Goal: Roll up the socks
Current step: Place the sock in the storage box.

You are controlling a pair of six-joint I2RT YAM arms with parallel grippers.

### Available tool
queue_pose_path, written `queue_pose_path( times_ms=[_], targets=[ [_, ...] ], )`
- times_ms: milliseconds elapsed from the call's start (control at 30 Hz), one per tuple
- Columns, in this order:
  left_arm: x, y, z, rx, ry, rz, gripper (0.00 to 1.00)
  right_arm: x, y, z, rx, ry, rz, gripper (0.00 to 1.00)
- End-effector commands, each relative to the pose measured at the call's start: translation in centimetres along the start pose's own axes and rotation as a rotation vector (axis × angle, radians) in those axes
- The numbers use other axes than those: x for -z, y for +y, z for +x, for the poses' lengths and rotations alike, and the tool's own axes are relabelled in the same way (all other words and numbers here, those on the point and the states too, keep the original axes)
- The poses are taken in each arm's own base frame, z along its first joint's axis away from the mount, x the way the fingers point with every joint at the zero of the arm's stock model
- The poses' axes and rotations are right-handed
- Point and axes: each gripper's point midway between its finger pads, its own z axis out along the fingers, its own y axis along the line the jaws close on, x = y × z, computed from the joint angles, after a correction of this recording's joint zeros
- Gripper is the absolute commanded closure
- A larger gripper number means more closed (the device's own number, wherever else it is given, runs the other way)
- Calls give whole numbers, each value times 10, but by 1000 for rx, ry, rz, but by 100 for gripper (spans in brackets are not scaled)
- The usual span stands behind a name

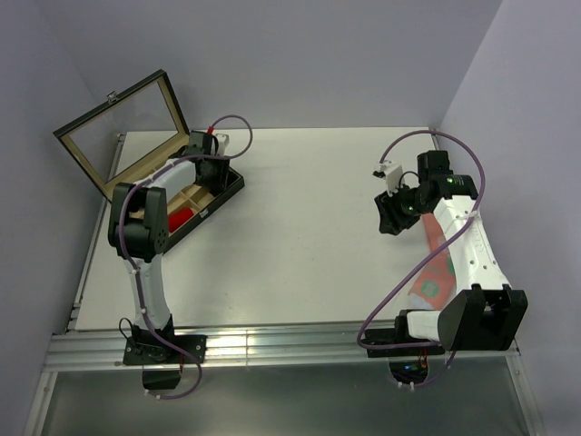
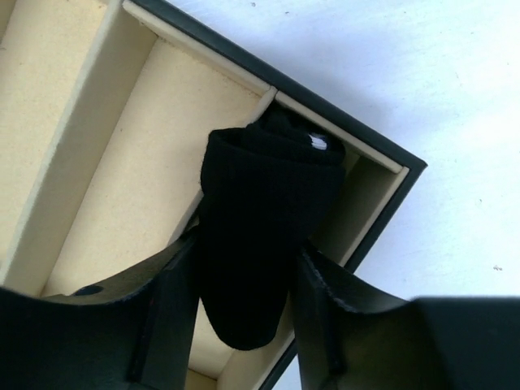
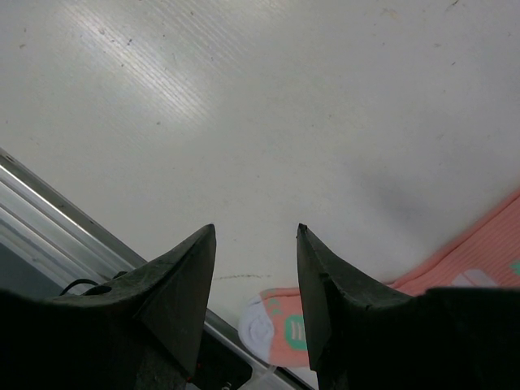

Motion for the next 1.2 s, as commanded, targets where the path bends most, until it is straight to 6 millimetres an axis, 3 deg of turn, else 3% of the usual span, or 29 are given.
queue_pose_path(
  times_ms=[0,200,500,567,600,867,1167],
  targets=[
    [10,-3,2,34,31,4,47,15,0,-10,29,-41,25,48],
    [20,0,-9,35,-3,-3,47,15,0,-10,29,-39,28,48],
    [38,-12,-29,13,-48,65,46,16,-1,-12,29,-39,28,48],
    [40,-14,-30,11,-49,75,45,16,-1,-12,31,-39,28,48],
    [40,-16,-30,9,-49,86,37,16,-2,-13,31,-39,28,48],
    [42,-16,-33,6,-61,86,38,18,-1,-13,30,-37,28,48],
    [70,-9,-67,9,-182,32,39,18,-1,-15,27,-42,26,48]
  ],
)
